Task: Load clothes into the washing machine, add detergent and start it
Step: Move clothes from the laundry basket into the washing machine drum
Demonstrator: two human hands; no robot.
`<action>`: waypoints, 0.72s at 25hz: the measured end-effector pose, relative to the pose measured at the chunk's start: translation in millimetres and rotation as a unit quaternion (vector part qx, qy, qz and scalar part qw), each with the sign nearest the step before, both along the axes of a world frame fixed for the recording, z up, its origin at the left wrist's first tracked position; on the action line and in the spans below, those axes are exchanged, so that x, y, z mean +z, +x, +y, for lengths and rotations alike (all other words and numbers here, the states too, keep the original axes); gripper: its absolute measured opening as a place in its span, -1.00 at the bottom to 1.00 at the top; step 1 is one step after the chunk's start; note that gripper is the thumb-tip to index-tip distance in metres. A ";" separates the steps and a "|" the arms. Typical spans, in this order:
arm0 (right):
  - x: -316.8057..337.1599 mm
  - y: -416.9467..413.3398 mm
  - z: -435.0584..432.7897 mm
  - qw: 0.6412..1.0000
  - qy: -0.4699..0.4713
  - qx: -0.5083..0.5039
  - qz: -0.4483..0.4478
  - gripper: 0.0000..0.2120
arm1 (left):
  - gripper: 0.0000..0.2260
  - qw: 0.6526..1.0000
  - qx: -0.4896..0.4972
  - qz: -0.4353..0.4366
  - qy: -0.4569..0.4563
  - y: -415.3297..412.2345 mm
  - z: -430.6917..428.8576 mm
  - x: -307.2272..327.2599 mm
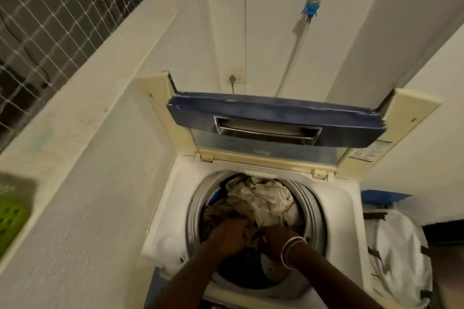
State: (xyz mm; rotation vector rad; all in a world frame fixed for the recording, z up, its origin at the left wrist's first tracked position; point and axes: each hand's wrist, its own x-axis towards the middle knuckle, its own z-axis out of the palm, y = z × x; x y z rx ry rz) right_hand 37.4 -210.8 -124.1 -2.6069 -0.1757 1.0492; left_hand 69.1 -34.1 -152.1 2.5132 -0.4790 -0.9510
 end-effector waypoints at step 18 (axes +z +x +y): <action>118.1 -19.3 -6.4 0.951 0.034 -0.134 -0.278 -0.26 | -0.57 0.967 0.117 -0.211 -0.082 -14.9 -2.2 111.4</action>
